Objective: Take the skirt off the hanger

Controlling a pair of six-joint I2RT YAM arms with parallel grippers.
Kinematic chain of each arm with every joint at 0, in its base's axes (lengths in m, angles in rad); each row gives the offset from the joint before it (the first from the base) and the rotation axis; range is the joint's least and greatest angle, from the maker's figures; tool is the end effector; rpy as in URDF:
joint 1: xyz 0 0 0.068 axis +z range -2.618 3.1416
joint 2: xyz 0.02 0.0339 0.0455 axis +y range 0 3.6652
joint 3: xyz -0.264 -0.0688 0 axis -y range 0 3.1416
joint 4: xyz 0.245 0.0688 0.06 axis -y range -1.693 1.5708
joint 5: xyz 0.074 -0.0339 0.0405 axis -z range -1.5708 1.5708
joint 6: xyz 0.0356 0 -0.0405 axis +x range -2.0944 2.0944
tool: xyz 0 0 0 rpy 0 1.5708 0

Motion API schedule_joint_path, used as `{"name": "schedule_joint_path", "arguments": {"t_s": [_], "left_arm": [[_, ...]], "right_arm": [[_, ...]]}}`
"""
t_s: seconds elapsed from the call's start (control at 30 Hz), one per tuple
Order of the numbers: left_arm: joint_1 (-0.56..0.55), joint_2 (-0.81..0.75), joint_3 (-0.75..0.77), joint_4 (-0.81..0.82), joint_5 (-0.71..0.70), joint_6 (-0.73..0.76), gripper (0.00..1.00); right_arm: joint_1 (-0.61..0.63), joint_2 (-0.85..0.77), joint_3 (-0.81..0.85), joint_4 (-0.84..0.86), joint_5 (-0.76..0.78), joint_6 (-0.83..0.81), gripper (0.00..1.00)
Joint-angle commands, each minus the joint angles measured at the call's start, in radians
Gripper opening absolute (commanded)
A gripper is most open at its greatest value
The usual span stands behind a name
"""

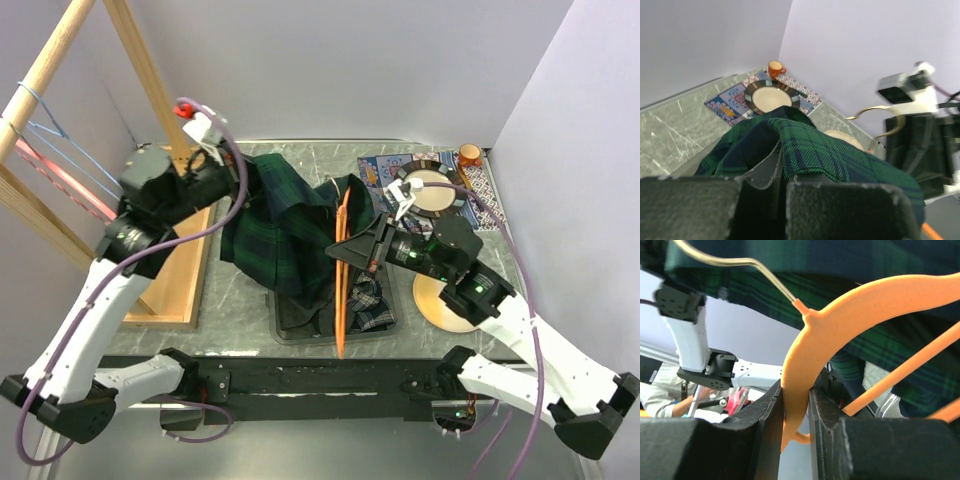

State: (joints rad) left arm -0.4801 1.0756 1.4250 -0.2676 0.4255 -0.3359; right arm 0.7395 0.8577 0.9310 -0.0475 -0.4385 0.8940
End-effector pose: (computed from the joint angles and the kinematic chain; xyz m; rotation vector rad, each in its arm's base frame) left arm 0.1797 -0.1102 0.4947 0.4691 1.5036 -0.9644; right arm 0.1327 0.1415 0.3937 -0.2638 1.7752 1.5755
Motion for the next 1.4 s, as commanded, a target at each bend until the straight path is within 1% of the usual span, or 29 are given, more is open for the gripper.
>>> {"name": "schedule_joint_path", "arguments": {"t_s": [0.0,0.17,0.27,0.33,0.37,0.4,0.5,0.53,0.63,0.77,0.87,0.93,0.97,1.0,1.1,1.17,1.3,1.37], "left_arm": [[-0.043,0.013,-0.046,0.148,-0.102,-0.005,0.01],[-0.092,0.050,-0.103,0.203,-0.165,-0.014,0.01],[-0.103,0.076,-0.136,0.250,-0.165,-0.048,0.01],[-0.107,0.087,-0.147,0.258,-0.172,-0.080,0.01],[-0.109,0.099,-0.161,0.304,-0.171,-0.089,0.01],[-0.112,0.107,-0.166,0.310,-0.172,-0.100,0.01],[-0.126,0.138,-0.185,0.311,-0.191,-0.130,0.01],[-0.130,0.142,-0.193,0.312,-0.208,-0.141,0.01],[-0.147,0.150,-0.256,0.344,-0.221,-0.169,0.01],[-0.176,0.176,-0.333,0.384,-0.240,-0.201,0.01],[-0.210,0.210,-0.353,0.395,-0.237,-0.212,0.01],[-0.232,0.222,-0.359,0.383,-0.244,-0.204,0.01],[-0.244,0.221,-0.370,0.381,-0.257,-0.203,0.01],[-0.247,0.216,-0.383,0.389,-0.289,-0.210,0.01],[-0.252,0.201,-0.442,0.445,-0.306,-0.238,0.01],[-0.252,0.220,-0.448,0.435,-0.314,-0.250,0.01],[-0.258,0.257,-0.468,0.442,-0.312,-0.278,0.01],[-0.267,0.270,-0.491,0.458,-0.317,-0.288,0.01]], "right_arm": [[-0.009,-0.094,0.101,0.006,-0.017,-0.044,0.00],[-0.009,-0.128,0.071,0.034,-0.071,-0.033,0.00],[-0.011,-0.141,-0.099,0.142,-0.144,0.028,0.00],[-0.009,-0.146,-0.159,0.245,-0.193,0.072,0.00],[-0.009,-0.146,-0.203,0.276,-0.216,0.085,0.00],[-0.009,-0.140,-0.218,0.314,-0.265,0.092,0.00],[-0.009,-0.131,-0.257,0.359,-0.330,0.109,0.00],[-0.008,-0.134,-0.264,0.363,-0.368,0.103,0.00],[-0.009,-0.158,-0.262,0.359,-0.420,0.083,0.00],[-0.009,-0.209,-0.186,0.267,-0.437,0.031,0.00],[-0.009,-0.239,-0.109,0.132,-0.421,-0.044,0.00],[-0.011,-0.255,-0.071,0.010,-0.405,-0.127,0.00],[-0.009,-0.259,-0.016,-0.046,-0.376,-0.170,0.00],[-0.011,-0.261,0.017,-0.172,-0.352,-0.253,0.00],[-0.011,-0.258,0.133,-0.340,-0.251,-0.332,0.00],[-0.009,-0.266,0.188,-0.368,-0.220,-0.333,0.00],[-0.011,-0.287,0.224,-0.325,-0.201,-0.278,0.00],[-0.011,-0.299,0.242,-0.315,-0.166,-0.262,0.00]]}}
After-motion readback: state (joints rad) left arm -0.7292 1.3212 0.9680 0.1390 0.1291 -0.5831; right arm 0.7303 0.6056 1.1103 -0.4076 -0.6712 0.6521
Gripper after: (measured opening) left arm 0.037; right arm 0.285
